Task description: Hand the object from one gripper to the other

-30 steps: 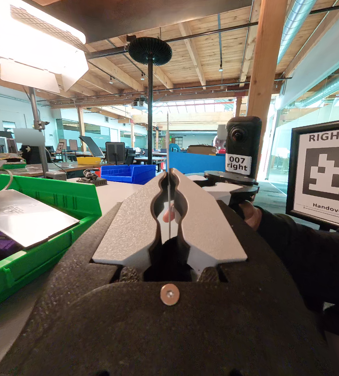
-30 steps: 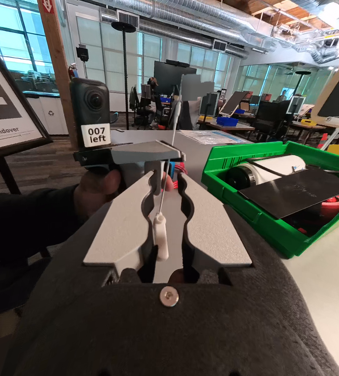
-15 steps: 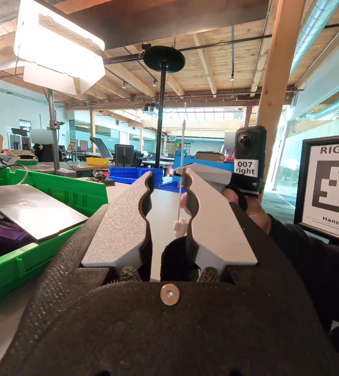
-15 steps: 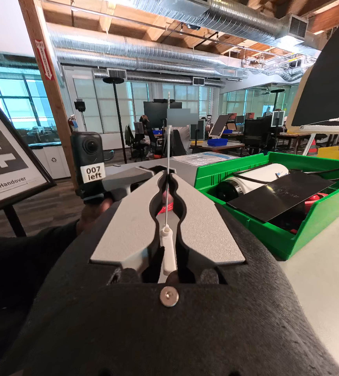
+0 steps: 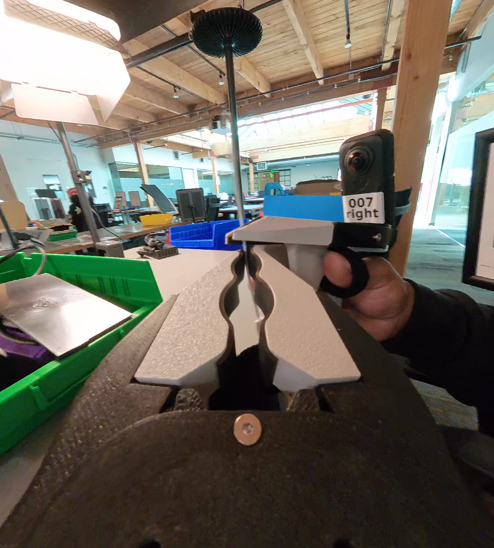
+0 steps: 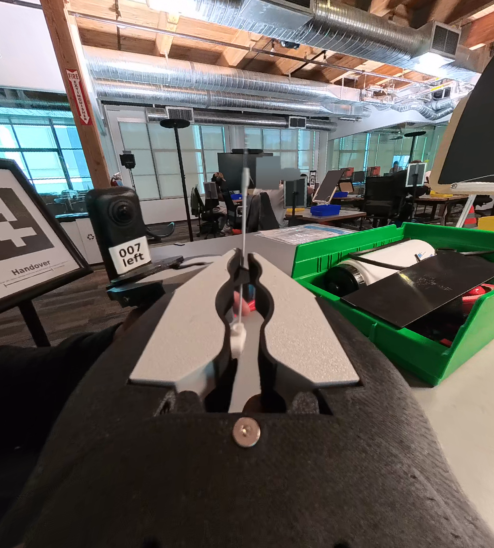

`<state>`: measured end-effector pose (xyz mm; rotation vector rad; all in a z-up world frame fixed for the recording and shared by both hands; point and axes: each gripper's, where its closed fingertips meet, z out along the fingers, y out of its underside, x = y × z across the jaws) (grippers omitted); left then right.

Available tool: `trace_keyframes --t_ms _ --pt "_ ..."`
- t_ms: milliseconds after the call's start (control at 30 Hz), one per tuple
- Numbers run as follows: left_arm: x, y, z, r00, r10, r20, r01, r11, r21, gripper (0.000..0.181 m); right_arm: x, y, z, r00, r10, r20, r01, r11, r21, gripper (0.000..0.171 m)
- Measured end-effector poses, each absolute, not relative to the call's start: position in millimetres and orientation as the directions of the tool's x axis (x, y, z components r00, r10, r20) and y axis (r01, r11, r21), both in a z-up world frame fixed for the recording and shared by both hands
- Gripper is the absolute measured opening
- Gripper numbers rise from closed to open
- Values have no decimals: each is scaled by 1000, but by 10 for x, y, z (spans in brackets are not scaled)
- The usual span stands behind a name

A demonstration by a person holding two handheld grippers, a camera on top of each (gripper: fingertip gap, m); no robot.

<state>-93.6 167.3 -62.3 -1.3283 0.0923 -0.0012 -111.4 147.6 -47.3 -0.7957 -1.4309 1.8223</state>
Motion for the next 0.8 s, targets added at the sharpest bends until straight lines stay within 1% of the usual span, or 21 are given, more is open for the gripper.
trace_keyframes --t_ms 100,200,367,433,467,500,533,600,633,700,733,800 --pt "-1036 1625 -582 999 -7 -48 -44 274 -961 1 -1104 1474 -499 -601 797 -53 -122 -157 -980 28" --pt "-1107 1572 -539 1000 -22 12 19 308 -951 1 -1103 1466 -557 -622 781 -59 -87 -144 -986 30" --pt "-1128 1528 -510 996 -66 55 74 334 -940 1 -1146 1370 -716 -624 781 -13 -46 -53 -998 27" --pt "-1078 1545 -519 995 -91 44 72 322 -944 1 -1160 1331 -751 -616 787 18 -51 -17 -999 20" --pt "-1044 1557 -529 994 -105 35 67 312 -948 1 -1166 1321 -756 -610 792 29 -56 -7 -998 14" --pt "-1015 1571 -541 993 -115 23 57 302 -952 1 -1168 1316 -752 -605 796 37 -63 -1 -998 5" --pt "-997 1582 -551 993 -118 15 49 294 -955 1 -1173 1323 -746 -596 801 44 -69 3 -998 2" --pt "-1002 1581 -548 993 -114 17 50 296 -954 2 -1184 1353 -744 -582 812 45 -71 4 -997 2" --pt "-1028 1572 -539 994 -103 28 59 304 -951 5 -1184 1374 -729 -579 815 37 -73 -7 -997 2" --pt "-1102 1548 -517 994 -86 66 90 322 -942 22 -1171 1429 -665 -575 818 1 -78 -54 -995 2" --pt "-1128 1537 -510 992 -92 88 114 328 -938 28 -1159 1461 -626 -577 817 -19 -82 -81 -993 2" --pt "-1169 1526 -506 986 -108 127 156 330 -931 29 -1126 1519 -542 -585 809 -56 -95 -137 -986 2"
